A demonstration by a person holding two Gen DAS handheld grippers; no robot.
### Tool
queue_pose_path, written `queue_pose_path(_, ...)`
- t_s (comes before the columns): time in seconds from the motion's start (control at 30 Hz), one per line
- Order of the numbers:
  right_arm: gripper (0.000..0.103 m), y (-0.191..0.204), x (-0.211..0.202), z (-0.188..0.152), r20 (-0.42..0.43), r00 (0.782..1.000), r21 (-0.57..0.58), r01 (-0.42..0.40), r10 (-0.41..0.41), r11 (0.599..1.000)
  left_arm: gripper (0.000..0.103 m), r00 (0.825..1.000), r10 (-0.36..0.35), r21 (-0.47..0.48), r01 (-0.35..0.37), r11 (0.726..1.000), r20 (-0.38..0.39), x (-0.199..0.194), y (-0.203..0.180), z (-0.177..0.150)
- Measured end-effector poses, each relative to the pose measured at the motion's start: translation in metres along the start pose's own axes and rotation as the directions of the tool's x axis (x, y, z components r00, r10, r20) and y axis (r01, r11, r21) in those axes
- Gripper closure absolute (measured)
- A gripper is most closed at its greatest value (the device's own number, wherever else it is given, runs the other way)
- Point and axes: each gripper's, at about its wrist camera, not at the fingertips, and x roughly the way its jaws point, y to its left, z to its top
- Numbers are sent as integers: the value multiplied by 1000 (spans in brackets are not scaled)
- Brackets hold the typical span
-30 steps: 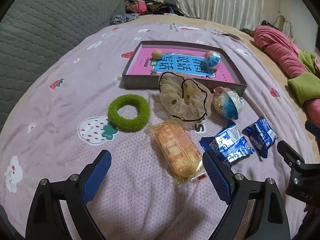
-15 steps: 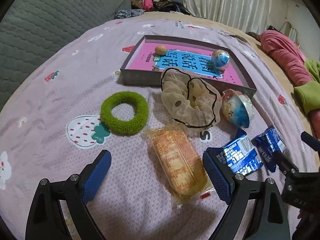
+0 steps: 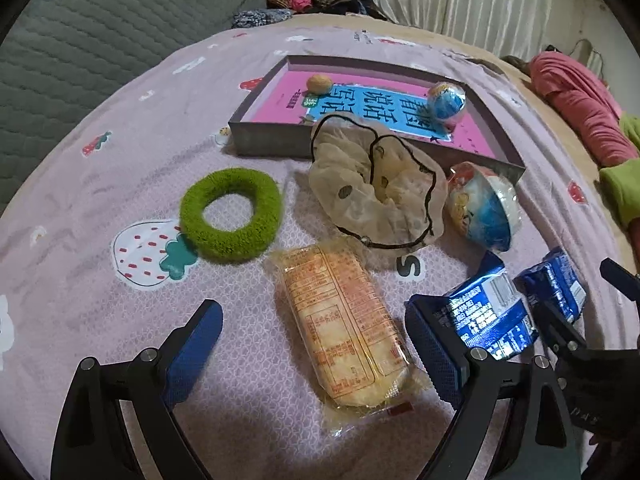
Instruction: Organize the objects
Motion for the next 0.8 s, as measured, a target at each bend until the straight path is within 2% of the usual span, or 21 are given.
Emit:
queue_pose_path(0.1,1,1,3,-1,2,1000,3,-2,2,1000,11,1000,-5,-13,5,1000,-5,4,0,1)
queue_pose_path(0.17,1,0,3,-1,4,1000,16,-13,13,1000,17,1000,-8,-7,8,1000,-3,5,-2,0)
queue_pose_path(0.27,2,2,6,-3,-6,1000,17,-21,21,1000,18,1000,-2,0,2,1000,-19,10,-6,0)
queue_pose_path(0.3,5,3,7,-4,-8,1000,12,-22,23,1000,19,1000,-5,0,5,1000,-27,12,-6,0)
queue_pose_path(0.37,11,5,6,-4,-5,1000,13,-31,31,999,33,999,-23,-6,23,1000,-32,13,-8,-1)
queue_pose_path(0.53,39,6,4,-5,-2,997,25,-75,75,997,52,998,-41,16,41,999,-37,13,-17,-3)
queue_pose_path(0.63,47,2,4,-6,-3,994,65,-105,106,992,62,997,-63,33,65,997,-38,12,-20,-5)
queue_pose_path(0.8,49,-2,-2,-6,0,994,70,-112,112,991,63,994,-98,30,100,995,-38,8,-13,-5)
